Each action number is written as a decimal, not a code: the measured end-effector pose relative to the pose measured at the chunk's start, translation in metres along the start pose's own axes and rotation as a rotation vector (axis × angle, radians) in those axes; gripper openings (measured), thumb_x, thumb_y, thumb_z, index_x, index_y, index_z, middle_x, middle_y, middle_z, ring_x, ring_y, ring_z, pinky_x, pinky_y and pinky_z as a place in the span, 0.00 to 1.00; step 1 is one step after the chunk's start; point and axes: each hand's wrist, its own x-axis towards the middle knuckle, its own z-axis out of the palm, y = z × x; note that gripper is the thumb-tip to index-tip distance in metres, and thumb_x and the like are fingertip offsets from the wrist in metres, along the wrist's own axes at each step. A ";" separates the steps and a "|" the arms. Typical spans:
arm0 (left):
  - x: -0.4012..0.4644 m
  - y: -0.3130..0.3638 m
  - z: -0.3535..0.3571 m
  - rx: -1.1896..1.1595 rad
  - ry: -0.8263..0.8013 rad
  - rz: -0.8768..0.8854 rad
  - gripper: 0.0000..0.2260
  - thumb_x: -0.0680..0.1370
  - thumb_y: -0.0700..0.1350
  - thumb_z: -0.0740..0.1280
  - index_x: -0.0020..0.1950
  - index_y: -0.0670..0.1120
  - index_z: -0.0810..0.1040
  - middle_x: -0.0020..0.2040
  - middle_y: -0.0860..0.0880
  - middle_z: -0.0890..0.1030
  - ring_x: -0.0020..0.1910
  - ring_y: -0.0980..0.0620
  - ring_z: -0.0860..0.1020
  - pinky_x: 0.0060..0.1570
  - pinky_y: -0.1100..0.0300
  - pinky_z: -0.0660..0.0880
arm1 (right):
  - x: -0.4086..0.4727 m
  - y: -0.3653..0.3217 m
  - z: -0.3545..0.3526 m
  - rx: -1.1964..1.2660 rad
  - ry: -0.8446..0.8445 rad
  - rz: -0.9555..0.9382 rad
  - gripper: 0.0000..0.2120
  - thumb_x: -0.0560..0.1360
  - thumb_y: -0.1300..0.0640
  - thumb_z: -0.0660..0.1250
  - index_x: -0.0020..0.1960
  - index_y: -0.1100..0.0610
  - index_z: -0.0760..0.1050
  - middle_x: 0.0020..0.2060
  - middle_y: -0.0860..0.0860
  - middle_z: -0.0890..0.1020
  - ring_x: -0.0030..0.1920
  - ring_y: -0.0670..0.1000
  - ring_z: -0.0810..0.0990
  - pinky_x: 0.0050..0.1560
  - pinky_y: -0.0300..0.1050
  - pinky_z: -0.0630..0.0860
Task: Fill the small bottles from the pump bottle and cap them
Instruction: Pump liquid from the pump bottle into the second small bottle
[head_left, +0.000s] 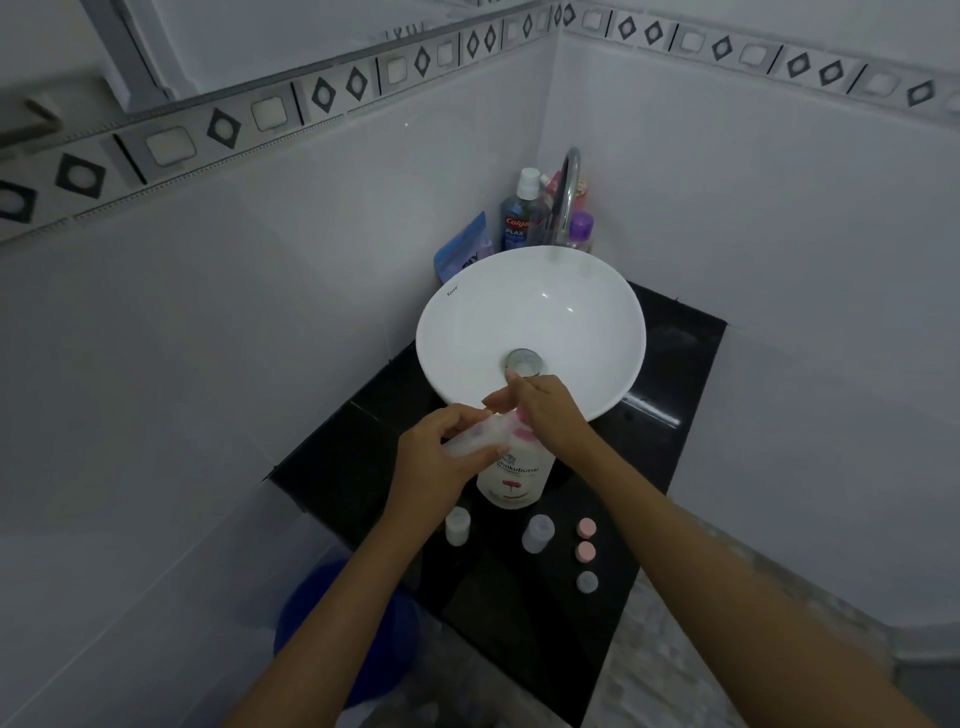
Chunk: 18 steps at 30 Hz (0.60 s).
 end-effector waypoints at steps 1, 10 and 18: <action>0.000 0.002 -0.001 -0.005 -0.001 0.012 0.12 0.69 0.46 0.76 0.50 0.49 0.81 0.45 0.53 0.83 0.48 0.55 0.80 0.46 0.63 0.77 | 0.000 -0.003 -0.002 0.000 -0.006 -0.004 0.22 0.82 0.54 0.53 0.49 0.65 0.82 0.46 0.59 0.85 0.42 0.44 0.79 0.46 0.33 0.72; 0.002 0.005 -0.001 0.001 0.012 0.034 0.13 0.69 0.45 0.76 0.52 0.48 0.81 0.46 0.53 0.83 0.48 0.57 0.80 0.45 0.65 0.77 | 0.000 -0.004 -0.001 0.075 0.038 0.006 0.22 0.82 0.54 0.51 0.50 0.65 0.82 0.42 0.54 0.84 0.42 0.42 0.79 0.43 0.28 0.72; 0.002 0.008 -0.002 -0.003 0.005 0.045 0.12 0.69 0.44 0.76 0.51 0.48 0.81 0.46 0.53 0.83 0.47 0.58 0.80 0.44 0.69 0.75 | 0.000 -0.010 -0.005 0.014 0.005 0.012 0.22 0.81 0.54 0.53 0.49 0.63 0.83 0.42 0.53 0.83 0.47 0.49 0.79 0.54 0.40 0.72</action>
